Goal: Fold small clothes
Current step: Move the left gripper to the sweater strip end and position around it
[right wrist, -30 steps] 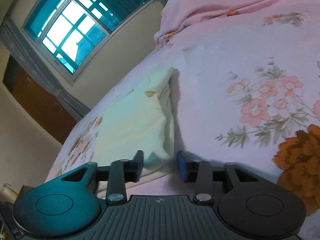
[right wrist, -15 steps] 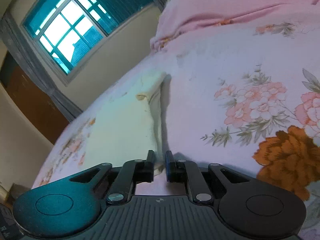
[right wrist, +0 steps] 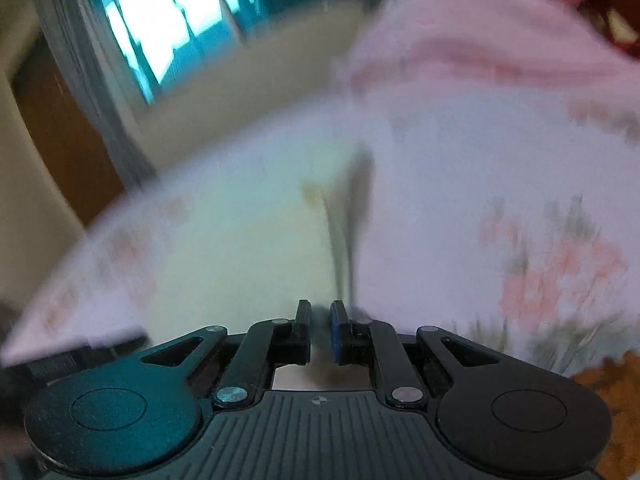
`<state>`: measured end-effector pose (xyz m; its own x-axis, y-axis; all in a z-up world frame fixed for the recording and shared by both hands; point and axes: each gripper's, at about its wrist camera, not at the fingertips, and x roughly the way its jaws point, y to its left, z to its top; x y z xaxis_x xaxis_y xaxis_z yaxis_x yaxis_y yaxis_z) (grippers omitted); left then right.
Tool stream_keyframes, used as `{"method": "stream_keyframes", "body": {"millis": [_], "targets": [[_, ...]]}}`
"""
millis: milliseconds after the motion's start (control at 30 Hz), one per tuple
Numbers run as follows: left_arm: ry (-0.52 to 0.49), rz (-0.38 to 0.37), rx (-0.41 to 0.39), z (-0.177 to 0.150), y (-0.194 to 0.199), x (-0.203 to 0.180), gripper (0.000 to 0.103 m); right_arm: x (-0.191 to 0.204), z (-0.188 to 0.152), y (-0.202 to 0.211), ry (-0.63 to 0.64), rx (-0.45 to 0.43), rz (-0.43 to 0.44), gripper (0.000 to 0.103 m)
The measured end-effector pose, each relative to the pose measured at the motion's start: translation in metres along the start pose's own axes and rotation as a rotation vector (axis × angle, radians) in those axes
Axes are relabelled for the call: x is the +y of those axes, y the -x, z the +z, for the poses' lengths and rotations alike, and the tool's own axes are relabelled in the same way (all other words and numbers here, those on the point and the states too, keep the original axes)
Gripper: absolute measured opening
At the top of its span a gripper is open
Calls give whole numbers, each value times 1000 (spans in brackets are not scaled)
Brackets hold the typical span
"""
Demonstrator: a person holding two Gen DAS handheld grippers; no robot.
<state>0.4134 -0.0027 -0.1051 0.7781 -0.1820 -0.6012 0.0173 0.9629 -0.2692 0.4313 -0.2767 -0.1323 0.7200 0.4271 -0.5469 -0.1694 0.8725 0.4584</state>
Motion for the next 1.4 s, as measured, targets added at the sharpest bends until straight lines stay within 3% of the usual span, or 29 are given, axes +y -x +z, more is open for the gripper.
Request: {"method": "stream_keyframes", "body": {"millis": [100, 167, 300, 333, 367, 400, 600, 867, 1067, 1267, 1400], "targets": [[-2, -28, -66, 23, 1, 0, 50, 1, 17, 9, 36, -68, 21, 17], [-10, -43, -58, 43, -15, 0, 50, 2, 36, 8, 49, -130, 50, 17], [-58, -56, -27, 68, -58, -6, 53, 8, 67, -27, 92, -125, 44, 20], [-72, -62, -12, 69, -68, -7, 53, 8, 70, -40, 107, -108, 29, 27], [-98, -65, 9, 69, -79, -8, 59, 8, 71, -57, 129, -58, -2, 56], [-115, -58, 13, 67, -84, -9, 63, 7, 70, -72, 149, 10, -32, 73], [-167, -56, -10, 65, -74, -12, 63, -9, 67, -65, 100, -59, 19, 73], [-190, -59, -1, 69, -58, -16, 61, -3, 72, -45, 116, -70, 22, 73], [-88, -172, 43, 72, -49, 20, 61, -20, 80, -26, 57, -66, 127, 73], [158, -429, 166, 66, -76, 56, 59, -44, 81, -34, -78, -7, 241, 73], [259, -544, 200, 64, -96, 74, 57, -59, 79, -53, -163, 64, 314, 73]]}}
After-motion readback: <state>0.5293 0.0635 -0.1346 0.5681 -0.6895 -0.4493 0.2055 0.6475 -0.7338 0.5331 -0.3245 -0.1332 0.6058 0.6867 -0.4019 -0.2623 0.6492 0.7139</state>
